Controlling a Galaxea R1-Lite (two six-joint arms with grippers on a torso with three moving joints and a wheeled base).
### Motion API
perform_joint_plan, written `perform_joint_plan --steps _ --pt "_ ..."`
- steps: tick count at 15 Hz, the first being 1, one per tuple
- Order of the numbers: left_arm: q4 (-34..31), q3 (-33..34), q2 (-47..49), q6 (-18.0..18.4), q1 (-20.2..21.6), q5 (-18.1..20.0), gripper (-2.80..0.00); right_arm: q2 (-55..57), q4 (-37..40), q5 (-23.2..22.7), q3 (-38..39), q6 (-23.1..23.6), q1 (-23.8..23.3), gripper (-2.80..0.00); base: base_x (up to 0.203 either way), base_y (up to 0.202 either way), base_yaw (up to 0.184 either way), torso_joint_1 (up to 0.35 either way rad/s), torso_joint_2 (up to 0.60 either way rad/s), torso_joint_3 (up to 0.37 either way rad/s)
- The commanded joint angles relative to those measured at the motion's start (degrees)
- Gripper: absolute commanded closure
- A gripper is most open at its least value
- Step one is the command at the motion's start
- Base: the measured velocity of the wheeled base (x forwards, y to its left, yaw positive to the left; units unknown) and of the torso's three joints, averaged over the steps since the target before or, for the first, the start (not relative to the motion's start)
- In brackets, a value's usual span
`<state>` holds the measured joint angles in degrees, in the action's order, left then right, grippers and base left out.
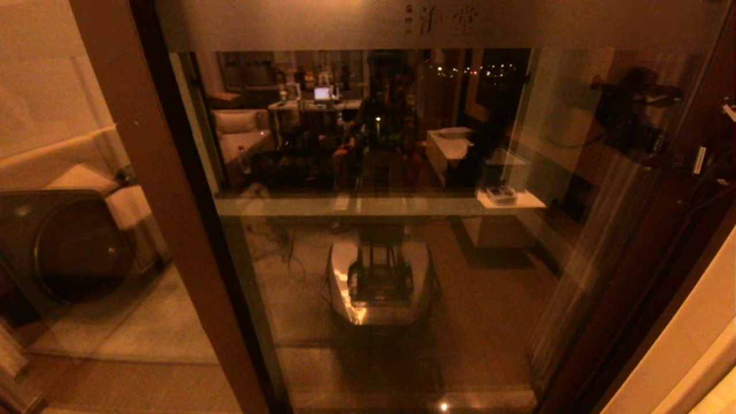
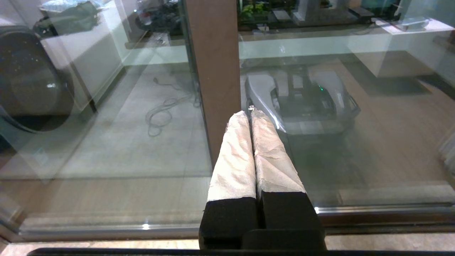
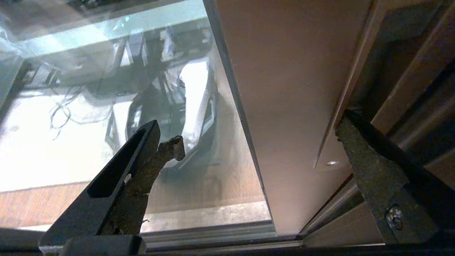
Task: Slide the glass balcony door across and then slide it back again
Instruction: Open the slid door
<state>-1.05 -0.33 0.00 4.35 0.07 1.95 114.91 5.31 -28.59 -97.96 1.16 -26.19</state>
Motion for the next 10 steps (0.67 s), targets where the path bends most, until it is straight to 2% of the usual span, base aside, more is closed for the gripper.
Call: perform_joint_plan --steps 1,10 --pt "-0.01 -0.02 0.0 0.03 0.01 -0.02 0.0 -0.5 -0.12 -0.15 0.32 0.08 -0.09 -2.8 0.0 0.0 0.0 0.0 0.0 0.0" --pt "-0.01 -0.02 0.0 0.04 0.01 -0.02 0.0 -5.86 -0.67 0.29 5.06 0.23 -0.27 -2.8 0.0 0.0 0.0 0.0 0.0 0.0"
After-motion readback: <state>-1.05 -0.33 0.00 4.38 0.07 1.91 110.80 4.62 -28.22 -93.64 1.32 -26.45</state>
